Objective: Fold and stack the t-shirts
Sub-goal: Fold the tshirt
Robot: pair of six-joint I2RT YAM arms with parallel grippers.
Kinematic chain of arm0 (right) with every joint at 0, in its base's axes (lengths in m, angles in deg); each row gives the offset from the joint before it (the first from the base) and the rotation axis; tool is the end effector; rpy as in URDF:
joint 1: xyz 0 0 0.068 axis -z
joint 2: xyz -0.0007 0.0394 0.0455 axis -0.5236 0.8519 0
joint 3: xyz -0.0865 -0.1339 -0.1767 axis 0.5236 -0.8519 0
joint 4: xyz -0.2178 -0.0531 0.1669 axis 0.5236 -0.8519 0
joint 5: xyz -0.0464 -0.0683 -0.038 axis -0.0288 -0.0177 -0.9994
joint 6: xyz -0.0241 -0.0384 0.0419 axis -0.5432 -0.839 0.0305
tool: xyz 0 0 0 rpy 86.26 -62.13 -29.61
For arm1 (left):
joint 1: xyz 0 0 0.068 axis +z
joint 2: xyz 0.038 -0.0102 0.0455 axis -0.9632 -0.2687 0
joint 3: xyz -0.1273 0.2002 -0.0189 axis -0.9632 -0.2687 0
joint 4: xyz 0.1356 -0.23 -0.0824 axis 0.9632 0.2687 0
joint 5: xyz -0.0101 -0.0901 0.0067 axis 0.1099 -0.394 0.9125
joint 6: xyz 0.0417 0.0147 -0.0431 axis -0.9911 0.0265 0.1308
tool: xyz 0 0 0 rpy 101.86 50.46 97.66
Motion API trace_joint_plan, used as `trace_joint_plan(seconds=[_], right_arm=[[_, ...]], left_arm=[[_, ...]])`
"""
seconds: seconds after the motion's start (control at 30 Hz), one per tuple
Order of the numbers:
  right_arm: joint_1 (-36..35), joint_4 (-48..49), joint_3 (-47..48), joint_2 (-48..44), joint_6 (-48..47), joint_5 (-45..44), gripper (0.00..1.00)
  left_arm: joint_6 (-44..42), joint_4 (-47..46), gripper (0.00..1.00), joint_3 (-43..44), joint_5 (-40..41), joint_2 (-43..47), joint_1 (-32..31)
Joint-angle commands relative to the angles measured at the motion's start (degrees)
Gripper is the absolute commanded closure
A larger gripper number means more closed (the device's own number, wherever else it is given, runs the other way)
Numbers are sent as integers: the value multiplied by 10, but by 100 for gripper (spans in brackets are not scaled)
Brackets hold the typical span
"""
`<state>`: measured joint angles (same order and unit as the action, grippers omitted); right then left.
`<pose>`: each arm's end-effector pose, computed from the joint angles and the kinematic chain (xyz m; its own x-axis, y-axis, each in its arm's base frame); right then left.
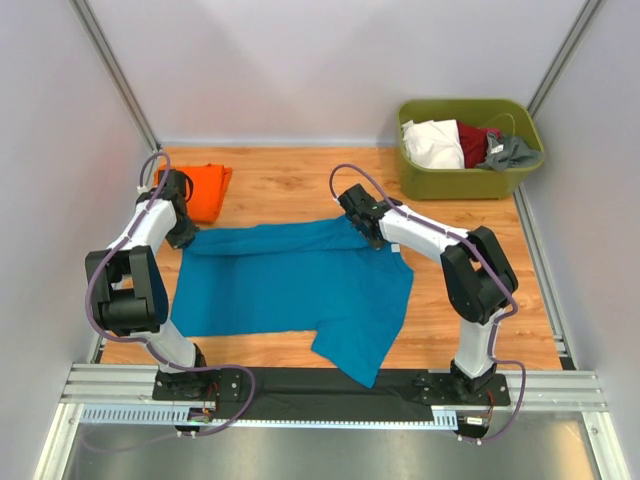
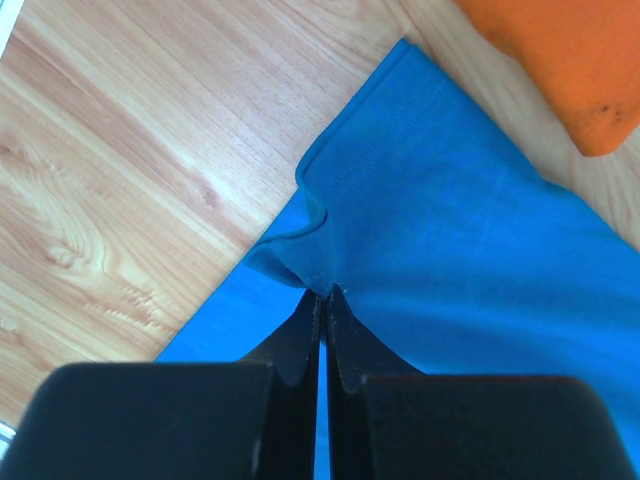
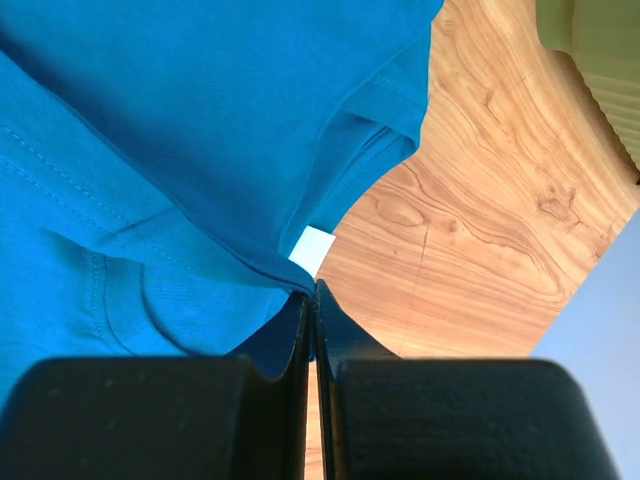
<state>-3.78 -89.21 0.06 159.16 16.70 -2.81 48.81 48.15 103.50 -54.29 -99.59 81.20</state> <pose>0.3303 0.2073 0.1418 -0.6876 -0.6806 -0.2529 -0.5097 0.7005 -0.4994 0.3418 0.0543 0.1657 -0.6556 -0.6008 -0.4575 -0.6862 0.7268 0.0289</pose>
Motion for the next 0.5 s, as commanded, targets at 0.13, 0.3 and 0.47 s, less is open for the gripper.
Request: trace_joint_plan(seconds=[0.13,0.3,0.47], right_arm=[[-1,18,-7,3,1,3,100],[0,8,3,2,2,17,92],[9,-17,28,-43,11,79,53]], left_arm=[[0,-6,99,-12,6,15,4],[-3,-6,67,-12,-1,13,3],[-12,15,33,15,-17,43,5]])
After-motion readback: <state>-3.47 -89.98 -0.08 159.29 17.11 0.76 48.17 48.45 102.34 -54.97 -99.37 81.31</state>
